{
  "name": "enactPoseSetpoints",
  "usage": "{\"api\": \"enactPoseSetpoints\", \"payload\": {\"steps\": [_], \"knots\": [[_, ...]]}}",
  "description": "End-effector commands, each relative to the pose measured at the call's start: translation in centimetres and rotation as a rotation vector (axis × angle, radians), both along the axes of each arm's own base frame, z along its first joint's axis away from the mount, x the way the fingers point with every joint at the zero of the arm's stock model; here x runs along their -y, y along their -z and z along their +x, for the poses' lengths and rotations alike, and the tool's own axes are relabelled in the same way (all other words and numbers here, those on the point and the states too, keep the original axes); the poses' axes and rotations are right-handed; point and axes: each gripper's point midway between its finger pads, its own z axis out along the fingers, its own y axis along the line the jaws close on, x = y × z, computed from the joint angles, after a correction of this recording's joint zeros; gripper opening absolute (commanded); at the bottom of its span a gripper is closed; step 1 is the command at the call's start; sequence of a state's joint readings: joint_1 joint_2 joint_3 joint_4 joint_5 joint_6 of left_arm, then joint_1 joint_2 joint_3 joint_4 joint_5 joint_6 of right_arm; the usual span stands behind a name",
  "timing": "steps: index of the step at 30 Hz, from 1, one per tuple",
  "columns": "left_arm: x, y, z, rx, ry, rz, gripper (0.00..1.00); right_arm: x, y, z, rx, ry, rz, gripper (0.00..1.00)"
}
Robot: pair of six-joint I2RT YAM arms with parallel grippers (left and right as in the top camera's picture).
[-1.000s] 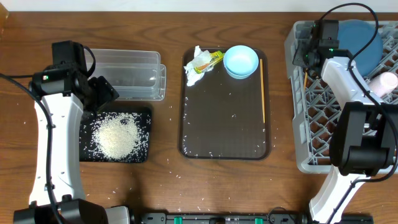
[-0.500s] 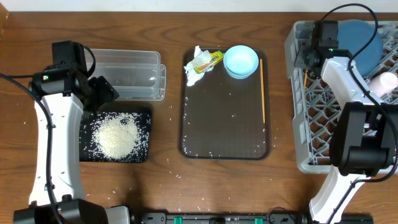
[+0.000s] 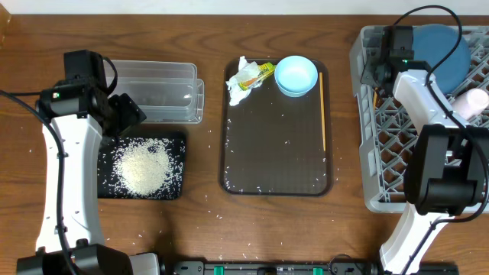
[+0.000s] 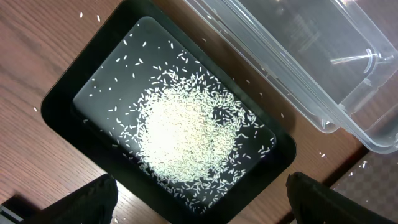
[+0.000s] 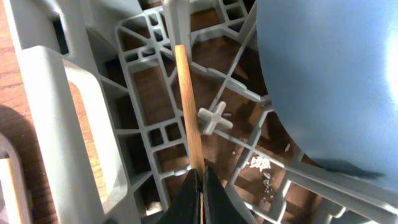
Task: Sort waste into correct bins and load items into the dishwasher rack
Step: 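Insert the chopstick upright into a rack slot and release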
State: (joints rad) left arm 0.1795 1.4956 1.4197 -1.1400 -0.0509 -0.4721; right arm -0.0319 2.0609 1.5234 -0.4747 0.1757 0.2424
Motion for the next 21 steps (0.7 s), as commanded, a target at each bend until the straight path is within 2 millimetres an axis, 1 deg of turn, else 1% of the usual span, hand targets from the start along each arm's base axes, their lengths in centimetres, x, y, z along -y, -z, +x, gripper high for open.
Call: {"api": "enactPoseSetpoints", "payload": {"steps": [1, 3, 5, 8, 11, 16, 21], "knots": [[0.0, -0.4, -0.2, 0.013, -0.007, 0.002, 0.90, -0.9, 3.2, 0.0, -0.049, -0.016, 0.031, 0.01], [0.0, -0.4, -0.2, 0.013, -0.007, 0.002, 0.90, -1.9, 3.1, 0.4, -0.035, -0.051, 0.080, 0.01], [0.0, -0.4, -0.2, 0.013, -0.007, 0.002, 0.90, -2.7, 2.4, 0.7, -0.011, -0.080, 0.118, 0.01], [0.0, -0.4, -0.2, 0.013, -0.007, 0.002, 0.90, -4.5, 0.4, 1.3, 0.042, -0.154, 0.195, 0.01], [0.0, -0.4, -0.2, 0.013, -0.007, 0.002, 0.90, -6.2, -2.2, 1.7, 0.103, -0.238, 0.257, 0.02], [0.0, -0.4, -0.2, 0.013, -0.007, 0.002, 0.90, -6.2, -6.3, 1.5, 0.173, -0.248, 0.250, 0.04], [0.0, -0.4, -0.2, 0.013, -0.007, 0.002, 0.90, -5.9, -8.9, 0.7, 0.199, -0.239, 0.231, 0.08]]}}
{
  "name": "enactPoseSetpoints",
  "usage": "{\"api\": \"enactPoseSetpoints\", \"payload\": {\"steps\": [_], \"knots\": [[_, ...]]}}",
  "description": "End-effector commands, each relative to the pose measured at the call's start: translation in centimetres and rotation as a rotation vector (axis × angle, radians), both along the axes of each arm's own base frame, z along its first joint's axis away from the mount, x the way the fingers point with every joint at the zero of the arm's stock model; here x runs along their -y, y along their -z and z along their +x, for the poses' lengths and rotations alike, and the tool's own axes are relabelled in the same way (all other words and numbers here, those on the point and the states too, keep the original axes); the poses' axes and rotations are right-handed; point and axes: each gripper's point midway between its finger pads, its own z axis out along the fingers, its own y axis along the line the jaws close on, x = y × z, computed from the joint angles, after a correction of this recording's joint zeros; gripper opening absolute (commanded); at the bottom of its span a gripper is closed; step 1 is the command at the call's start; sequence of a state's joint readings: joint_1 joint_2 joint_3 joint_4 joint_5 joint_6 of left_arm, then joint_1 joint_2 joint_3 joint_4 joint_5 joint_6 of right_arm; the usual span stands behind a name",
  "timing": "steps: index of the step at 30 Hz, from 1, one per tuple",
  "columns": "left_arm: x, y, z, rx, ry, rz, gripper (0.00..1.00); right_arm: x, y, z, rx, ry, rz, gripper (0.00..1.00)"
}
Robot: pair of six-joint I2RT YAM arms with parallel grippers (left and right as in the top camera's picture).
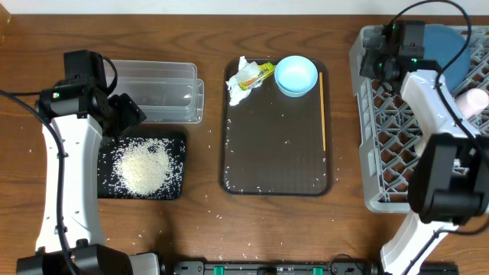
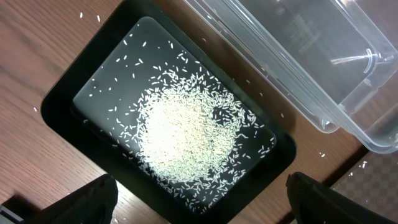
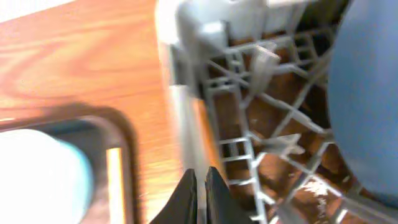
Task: Sort waste into correct bins and load items into the dishwasher rack
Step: 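Insert the chopstick upright into a rack slot and release, then return the right gripper to the tray and grasp the remaining chopstick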
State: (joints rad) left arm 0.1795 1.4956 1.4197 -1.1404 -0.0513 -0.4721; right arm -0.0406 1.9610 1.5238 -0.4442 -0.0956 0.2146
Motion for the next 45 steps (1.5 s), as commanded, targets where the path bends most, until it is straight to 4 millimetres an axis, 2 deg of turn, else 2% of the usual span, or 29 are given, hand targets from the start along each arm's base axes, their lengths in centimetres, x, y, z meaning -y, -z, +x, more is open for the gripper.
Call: {"api": "enactPoseSetpoints", "payload": {"steps": [1, 4, 7, 9, 12, 19, 22, 24, 28, 33, 38, 45], "knots": [[0.0, -0.4, -0.2, 0.013, -0.006, 0.002, 0.90, -1.7, -3.8, -0.5, 0.067, -0.062, 0.033, 0.08], [0.0, -0.4, -0.2, 0.013, -0.006, 0.002, 0.90, -1.7, -4.1, -1.0, 0.057, -0.061, 0.034, 0.13], [0.0, -0.4, -0.2, 0.013, -0.006, 0.002, 0.89, -1.5, -3.4, -1.5, 0.021, -0.047, 0.030, 0.20], [0.0, -0.4, -0.2, 0.013, -0.006, 0.002, 0.90, -0.8, -2.7, -1.8, -0.004, -0.018, -0.004, 0.31], [0.0, -0.4, -0.2, 0.013, -0.006, 0.002, 0.90, 0.4, -1.6, -1.8, -0.029, 0.025, -0.058, 0.40], [0.0, -0.4, -0.2, 0.013, -0.006, 0.002, 0.90, 1.0, 2.6, -1.2, -0.095, 0.032, -0.084, 0.43], [0.0, -0.4, -0.2, 0.013, -0.006, 0.002, 0.90, 1.0, 4.5, -1.4, -0.135, 0.028, -0.077, 0.37], [0.0, -0.4, -0.2, 0.013, -0.006, 0.002, 0.90, 1.0, 4.9, -1.5, -0.145, 0.028, -0.076, 0.32], [0.0, -0.4, -0.2, 0.013, -0.006, 0.002, 0.90, 0.6, 4.3, -1.3, -0.131, 0.014, -0.056, 0.32], [0.0, -0.4, -0.2, 0.013, -0.006, 0.002, 0.90, 0.3, 3.1, -1.4, -0.111, 0.010, -0.037, 0.27], [0.0, -0.4, -0.2, 0.013, -0.006, 0.002, 0.90, -0.6, 0.3, -1.4, -0.056, -0.023, 0.010, 0.20], [0.0, -0.4, -0.2, 0.013, -0.006, 0.002, 0.90, -0.6, -4.7, -2.7, 0.013, -0.023, 0.007, 0.23]]}}
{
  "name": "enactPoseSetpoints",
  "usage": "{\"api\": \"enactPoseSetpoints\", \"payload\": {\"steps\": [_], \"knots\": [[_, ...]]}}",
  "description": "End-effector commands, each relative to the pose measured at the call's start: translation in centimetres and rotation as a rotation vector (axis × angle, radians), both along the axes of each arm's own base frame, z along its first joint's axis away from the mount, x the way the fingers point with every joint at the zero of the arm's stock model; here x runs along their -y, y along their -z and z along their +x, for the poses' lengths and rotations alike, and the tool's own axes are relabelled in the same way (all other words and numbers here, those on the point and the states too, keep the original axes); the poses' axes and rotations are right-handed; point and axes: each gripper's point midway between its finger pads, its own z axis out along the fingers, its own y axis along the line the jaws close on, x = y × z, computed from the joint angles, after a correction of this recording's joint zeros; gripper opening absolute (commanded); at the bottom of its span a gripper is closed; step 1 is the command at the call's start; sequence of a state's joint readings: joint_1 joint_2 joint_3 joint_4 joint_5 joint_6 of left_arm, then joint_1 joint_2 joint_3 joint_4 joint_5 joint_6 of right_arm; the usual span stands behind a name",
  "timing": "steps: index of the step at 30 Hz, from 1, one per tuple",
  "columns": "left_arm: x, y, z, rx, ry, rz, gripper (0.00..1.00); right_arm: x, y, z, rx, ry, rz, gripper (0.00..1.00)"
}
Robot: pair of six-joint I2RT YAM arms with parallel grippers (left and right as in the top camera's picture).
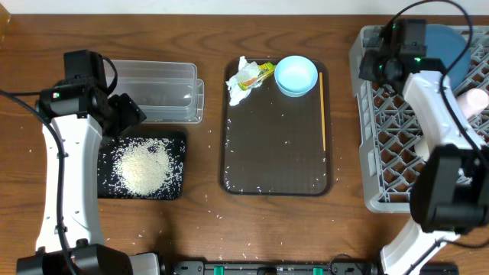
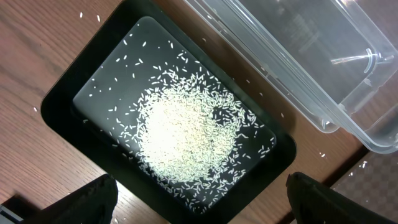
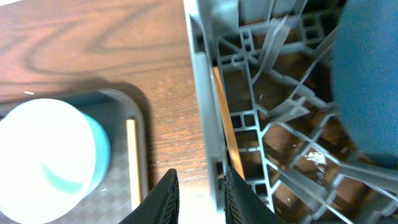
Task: Sort waste into correct bins and load items into the dishwasher rack
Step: 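Return the right gripper to the tray and grasp the remaining chopstick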
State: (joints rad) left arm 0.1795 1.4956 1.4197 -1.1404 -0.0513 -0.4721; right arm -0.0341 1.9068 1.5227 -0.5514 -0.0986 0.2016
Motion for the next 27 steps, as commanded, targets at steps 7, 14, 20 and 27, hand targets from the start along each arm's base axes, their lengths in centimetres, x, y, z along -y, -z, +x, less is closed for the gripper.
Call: {"api": "enactPoseSetpoints", "payload": {"steps": [7, 14, 20, 27], "knots": [[0.0, -0.4, -0.2, 0.013, -0.006, 0.002, 0.90, -5.7, -8.8, -4.5, 0.086, -0.172, 0.173, 0.16], [0.0, -0.4, -0.2, 0.013, -0.006, 0.002, 0.90, -11.6, -4.6, -7.8, -0.103, -0.280, 0.125, 0.26], [0.0, -0.4, -0.2, 0.013, -0.006, 0.002, 0.90, -15.8, 0.6, -8.9, -0.228, -0.315, 0.034, 0.35], [0.0, -0.4, -0.2, 0.013, -0.006, 0.002, 0.90, -14.5, 6.6, -8.5, -0.330, -0.154, -0.123, 0.35]]}}
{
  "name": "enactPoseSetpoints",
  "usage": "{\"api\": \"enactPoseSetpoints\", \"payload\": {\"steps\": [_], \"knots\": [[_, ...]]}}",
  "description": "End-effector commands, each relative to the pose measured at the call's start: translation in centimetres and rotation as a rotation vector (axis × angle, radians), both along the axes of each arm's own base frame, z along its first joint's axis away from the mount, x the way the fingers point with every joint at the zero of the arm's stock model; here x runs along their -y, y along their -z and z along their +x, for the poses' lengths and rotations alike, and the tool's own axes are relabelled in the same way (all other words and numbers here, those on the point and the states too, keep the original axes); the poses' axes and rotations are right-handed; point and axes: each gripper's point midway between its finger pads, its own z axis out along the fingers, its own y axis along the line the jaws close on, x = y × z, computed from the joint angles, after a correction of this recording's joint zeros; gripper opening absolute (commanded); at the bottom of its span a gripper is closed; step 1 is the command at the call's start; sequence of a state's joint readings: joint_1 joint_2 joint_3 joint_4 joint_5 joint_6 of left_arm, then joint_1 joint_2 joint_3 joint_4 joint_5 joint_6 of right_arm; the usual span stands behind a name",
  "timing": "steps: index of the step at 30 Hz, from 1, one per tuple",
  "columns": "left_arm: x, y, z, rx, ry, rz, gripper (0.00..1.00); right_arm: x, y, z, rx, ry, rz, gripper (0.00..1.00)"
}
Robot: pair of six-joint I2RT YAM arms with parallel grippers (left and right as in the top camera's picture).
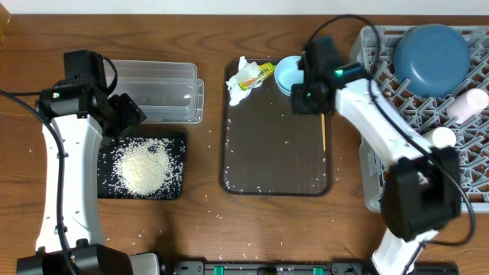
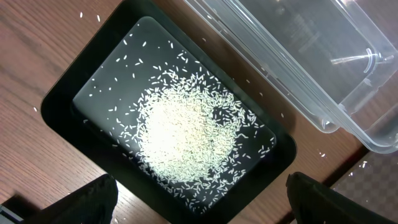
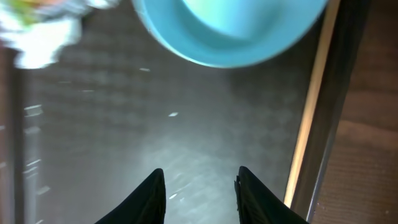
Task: Sort waste into correct bins and load items into the dishwasher rack
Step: 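Return the right gripper to the tray and grasp the remaining chopstick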
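Note:
A brown tray [image 1: 275, 164] holds a light blue bowl [image 1: 287, 73], a crumpled wrapper [image 1: 248, 75] and a wooden chopstick [image 1: 323, 126] along its right rim. My right gripper [image 1: 304, 105] hangs open and empty over the tray, just in front of the bowl. The right wrist view shows that gripper [image 3: 200, 199] with the bowl [image 3: 230, 25] ahead and the chopstick [image 3: 311, 118] to its right. The grey dishwasher rack [image 1: 382, 179] stands at the right, with a dark blue bowl [image 1: 432, 47] in it. My left gripper [image 2: 199, 208] is open above the black rice tray [image 2: 74, 81].
A clear plastic container [image 1: 157, 90] stands behind the black tray of rice [image 1: 145, 166]. A pink-white cup [image 1: 470, 103] and a white round item [image 1: 442, 137] sit in the rack. Rice grains are scattered over the wooden table [image 1: 206, 221] and the brown tray.
My right gripper has moved from the rack's far left corner to above the brown tray, in front of the light blue bowl, and its jaws stand wider. The left arm is unchanged.
My right gripper was shut on a chopstick down inside the rack. Then it was above the rack's left wall with its jaws close together. Then the jaws were apart and the chopstick lay in the rack. Now the gripper is open over the tray.

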State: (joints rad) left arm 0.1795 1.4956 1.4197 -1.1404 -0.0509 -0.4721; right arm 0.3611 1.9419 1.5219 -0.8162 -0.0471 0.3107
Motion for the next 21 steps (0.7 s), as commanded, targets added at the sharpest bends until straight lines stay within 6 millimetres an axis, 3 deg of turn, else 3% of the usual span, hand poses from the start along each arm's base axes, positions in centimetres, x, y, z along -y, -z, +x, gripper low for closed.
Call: {"api": "enactPoseSetpoints", "payload": {"steps": [1, 7, 21], "knots": [[0.0, -0.4, -0.2, 0.013, -0.007, 0.002, 0.90, 2.1, 2.5, 0.5, -0.019, 0.114, -0.102, 0.35], [0.0, -0.4, -0.2, 0.013, -0.007, 0.002, 0.90, 3.2, 5.0, 1.4, -0.042, 0.145, -0.110, 0.36], [0.0, -0.4, -0.2, 0.013, -0.007, 0.002, 0.90, 4.4, 5.5, 2.8, -0.002, 0.109, -0.147, 0.42]]}}
